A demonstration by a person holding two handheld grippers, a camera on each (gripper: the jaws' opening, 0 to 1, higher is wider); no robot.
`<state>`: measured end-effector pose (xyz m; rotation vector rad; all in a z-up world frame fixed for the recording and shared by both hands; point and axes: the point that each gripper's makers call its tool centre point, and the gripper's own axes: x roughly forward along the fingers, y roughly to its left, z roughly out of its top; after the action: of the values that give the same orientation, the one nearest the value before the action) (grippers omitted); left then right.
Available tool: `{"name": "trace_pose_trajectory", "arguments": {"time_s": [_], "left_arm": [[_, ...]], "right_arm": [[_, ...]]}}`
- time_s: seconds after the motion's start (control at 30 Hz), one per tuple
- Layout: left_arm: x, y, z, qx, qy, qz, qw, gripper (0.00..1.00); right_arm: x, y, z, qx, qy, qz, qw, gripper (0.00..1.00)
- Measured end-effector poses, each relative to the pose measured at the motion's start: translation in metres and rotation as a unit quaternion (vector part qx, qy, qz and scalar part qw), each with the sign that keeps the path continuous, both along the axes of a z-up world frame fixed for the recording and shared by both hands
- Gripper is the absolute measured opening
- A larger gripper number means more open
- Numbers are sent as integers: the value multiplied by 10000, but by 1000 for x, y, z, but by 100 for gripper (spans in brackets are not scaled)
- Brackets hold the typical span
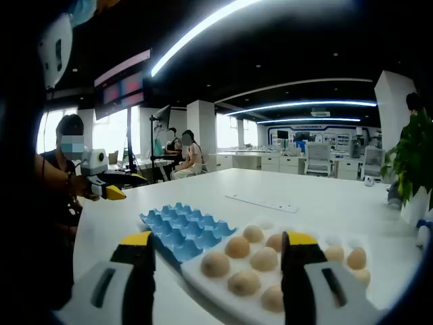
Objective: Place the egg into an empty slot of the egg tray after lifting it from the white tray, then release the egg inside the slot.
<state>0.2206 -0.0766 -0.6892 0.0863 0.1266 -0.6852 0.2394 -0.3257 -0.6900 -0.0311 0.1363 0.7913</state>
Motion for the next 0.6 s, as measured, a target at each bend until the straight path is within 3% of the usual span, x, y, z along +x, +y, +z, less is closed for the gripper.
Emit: {"name": "trace_pose_trajectory", "arguments": {"time_s": [0.6], "left_arm": [[0,1,3,16,-67,3,10000,71]], "right_arm": [[0,2,1,-11,-17,15,10000,78]]}}
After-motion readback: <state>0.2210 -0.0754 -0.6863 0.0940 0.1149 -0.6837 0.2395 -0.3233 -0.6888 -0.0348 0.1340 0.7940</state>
